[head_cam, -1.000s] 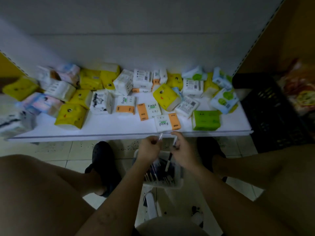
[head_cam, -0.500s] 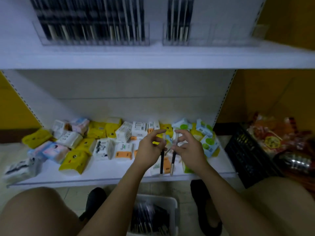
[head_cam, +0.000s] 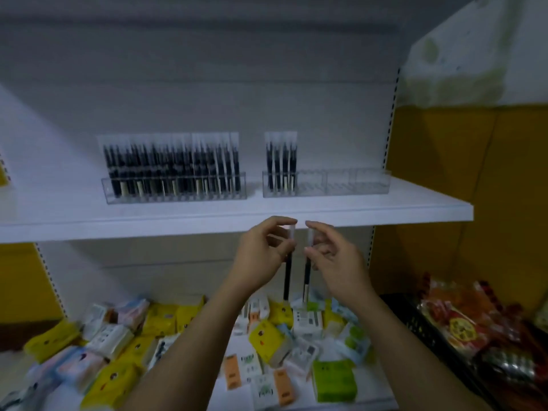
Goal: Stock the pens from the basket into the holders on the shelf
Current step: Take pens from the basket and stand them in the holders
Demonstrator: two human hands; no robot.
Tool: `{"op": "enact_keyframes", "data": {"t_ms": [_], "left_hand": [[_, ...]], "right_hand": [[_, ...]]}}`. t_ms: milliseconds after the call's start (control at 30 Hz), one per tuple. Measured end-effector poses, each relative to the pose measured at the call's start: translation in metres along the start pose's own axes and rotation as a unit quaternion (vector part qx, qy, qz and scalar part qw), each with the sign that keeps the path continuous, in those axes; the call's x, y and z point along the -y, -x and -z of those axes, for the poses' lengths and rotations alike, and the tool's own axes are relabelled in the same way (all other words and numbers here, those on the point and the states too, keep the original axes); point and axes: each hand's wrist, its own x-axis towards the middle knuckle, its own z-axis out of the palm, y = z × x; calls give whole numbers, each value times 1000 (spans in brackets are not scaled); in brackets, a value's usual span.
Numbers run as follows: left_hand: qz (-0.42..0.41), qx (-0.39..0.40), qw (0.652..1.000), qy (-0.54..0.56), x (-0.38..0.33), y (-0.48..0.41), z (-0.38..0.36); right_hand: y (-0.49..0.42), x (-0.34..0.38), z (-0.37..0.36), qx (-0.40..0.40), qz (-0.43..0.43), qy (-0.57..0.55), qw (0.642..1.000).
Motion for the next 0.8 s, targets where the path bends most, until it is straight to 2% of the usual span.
{"op": "enact_keyframes", "data": {"t_ms": [467,600,800], "left_hand": [[-103,-45,993,-40,-97,-98,17],[-101,-58,992,-41,-107,-133,17],[-126,-90,982,-107,-100,-186,14]], "right_hand": [[-110,74,58,-81,102,-21,991],[-147,82,67,-104,126,-11,987],[-202,72,71,-120,125,-2,985]]}}
